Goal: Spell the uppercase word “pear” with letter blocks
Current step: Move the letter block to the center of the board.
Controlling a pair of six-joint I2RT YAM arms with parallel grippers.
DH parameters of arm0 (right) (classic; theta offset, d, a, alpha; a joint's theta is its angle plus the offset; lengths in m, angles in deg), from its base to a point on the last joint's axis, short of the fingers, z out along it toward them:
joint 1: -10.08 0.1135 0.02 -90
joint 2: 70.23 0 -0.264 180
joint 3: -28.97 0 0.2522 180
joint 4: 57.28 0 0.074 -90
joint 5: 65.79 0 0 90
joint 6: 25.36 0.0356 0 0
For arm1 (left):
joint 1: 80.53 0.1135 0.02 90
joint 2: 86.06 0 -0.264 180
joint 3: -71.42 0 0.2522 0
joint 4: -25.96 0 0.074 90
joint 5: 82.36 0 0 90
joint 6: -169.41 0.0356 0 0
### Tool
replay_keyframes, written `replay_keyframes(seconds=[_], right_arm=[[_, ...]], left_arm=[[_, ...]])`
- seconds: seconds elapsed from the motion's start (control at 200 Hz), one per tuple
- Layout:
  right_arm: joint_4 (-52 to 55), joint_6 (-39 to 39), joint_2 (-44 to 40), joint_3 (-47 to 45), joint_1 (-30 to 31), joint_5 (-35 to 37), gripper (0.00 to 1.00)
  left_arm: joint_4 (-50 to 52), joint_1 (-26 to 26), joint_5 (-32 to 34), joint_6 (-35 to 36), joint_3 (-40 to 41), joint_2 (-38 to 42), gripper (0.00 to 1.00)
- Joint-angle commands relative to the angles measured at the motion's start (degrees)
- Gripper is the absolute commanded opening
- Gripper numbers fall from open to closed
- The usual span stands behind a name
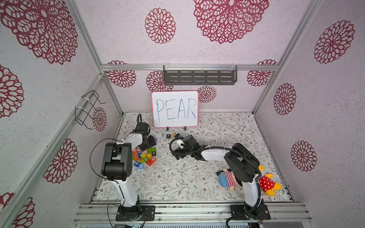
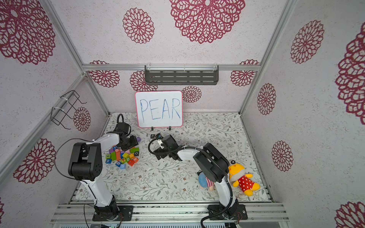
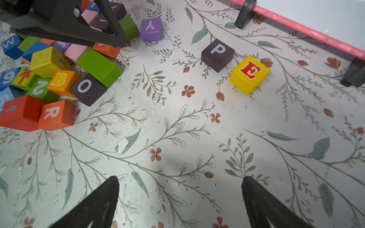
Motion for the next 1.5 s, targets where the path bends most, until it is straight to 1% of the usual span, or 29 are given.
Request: replay_keyframes(seconds=[0.0, 0.315, 0.59, 0.605, 0.736, 0.916, 1.126, 1.251, 1.496], right_arm=[[-1.57, -0.53, -2.03, -0.68, 0.24, 1.32, 0.99], [-1.94, -0.76, -2.62, -1.65, 0.24, 1.46, 0.99], [-2.23, -0.67, -2.59, -1.55, 0.24, 0.90, 0.99], [-2.25, -0.67, -2.58, -1.49, 0.24, 0.87, 0.99], [-2.19, -0.67, -2.46, -1.40, 0.32, 0.68, 0.99], [-2.00, -0.73, -2.65, -1.48, 0.33, 0.97, 0.99], [-2.05, -0.93, -3.05, -2.09, 0.33, 1.81, 0.99], [-2.49, -0.89, -3.50, -2.88, 0.32, 2.07, 0.99], [-3.28, -0.87, -5.14, -5.03, 0.32, 3.27, 0.99]], left_arm=[[0.25, -0.91, 0.15, 0.54, -2.12, -1.39, 0.64], [1.45, -2.35, 1.41, 0.70, -3.29, -2.70, 0.61], [4.28, -2.62, 4.52, 1.01, -4.51, -4.03, 0.52], [4.33, -2.62, 4.62, 1.06, -4.64, -5.95, 0.52], [5.24, -2.78, 5.10, 1.41, -6.70, -7.78, 0.43], [6.85, -3.42, 5.63, 1.81, -9.50, -9.80, 0.40], [7.56, -4.64, 5.40, 1.11, -9.32, -10.10, 0.37], [7.56, -6.45, 4.84, -0.25, -8.85, -9.74, 0.36], [6.41, -10.10, 1.43, -3.82, -8.51, -8.97, 0.29]])
